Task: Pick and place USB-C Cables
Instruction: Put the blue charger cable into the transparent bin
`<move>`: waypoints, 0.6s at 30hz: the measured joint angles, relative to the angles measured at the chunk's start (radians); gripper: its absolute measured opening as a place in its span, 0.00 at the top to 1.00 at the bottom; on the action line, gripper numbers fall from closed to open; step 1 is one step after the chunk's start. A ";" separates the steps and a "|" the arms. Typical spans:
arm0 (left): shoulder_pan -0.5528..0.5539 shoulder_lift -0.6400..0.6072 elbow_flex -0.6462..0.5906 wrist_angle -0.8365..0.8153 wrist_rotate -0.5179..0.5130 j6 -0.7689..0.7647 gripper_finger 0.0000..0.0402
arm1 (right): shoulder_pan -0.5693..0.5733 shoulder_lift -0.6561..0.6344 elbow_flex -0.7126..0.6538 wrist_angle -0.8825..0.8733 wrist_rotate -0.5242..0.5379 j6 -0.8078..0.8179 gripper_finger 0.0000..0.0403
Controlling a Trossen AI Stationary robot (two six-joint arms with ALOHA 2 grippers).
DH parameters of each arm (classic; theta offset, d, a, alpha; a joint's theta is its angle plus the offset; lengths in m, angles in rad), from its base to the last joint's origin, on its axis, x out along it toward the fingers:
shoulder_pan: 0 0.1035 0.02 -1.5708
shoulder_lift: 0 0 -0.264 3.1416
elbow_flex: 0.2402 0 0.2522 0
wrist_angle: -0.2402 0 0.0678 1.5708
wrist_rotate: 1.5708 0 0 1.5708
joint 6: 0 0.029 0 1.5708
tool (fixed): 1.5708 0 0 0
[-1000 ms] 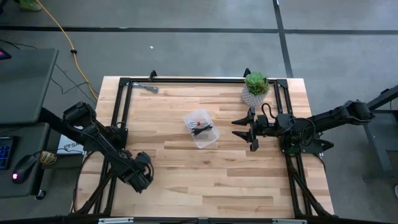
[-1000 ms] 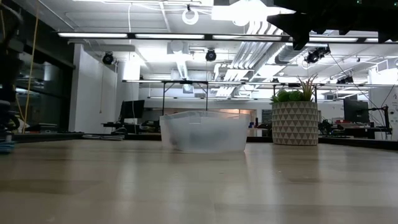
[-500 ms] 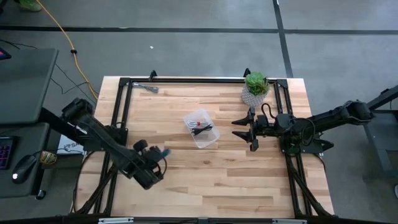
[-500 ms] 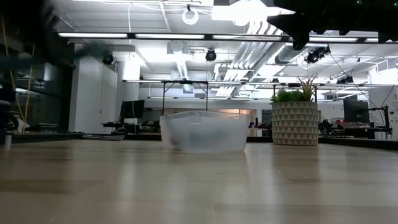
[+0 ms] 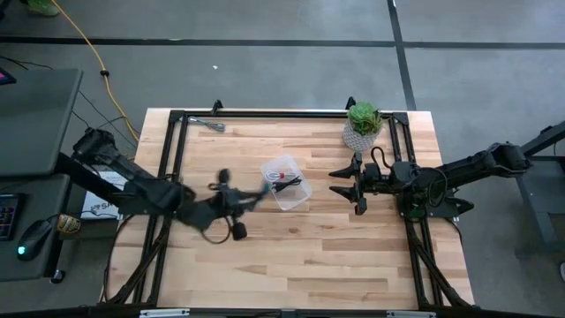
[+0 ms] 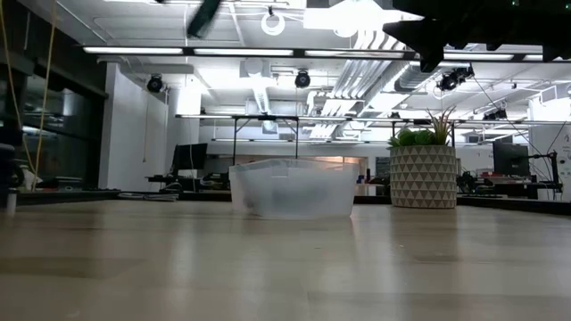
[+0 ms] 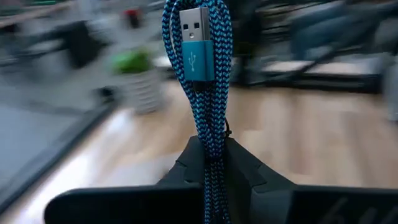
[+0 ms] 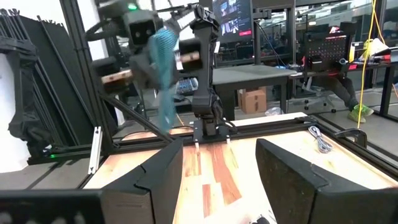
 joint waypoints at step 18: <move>0.329 0.012 -0.456 1.022 0.630 0.150 0.98 | 0.000 0.000 0.000 0.001 0.000 0.000 0.52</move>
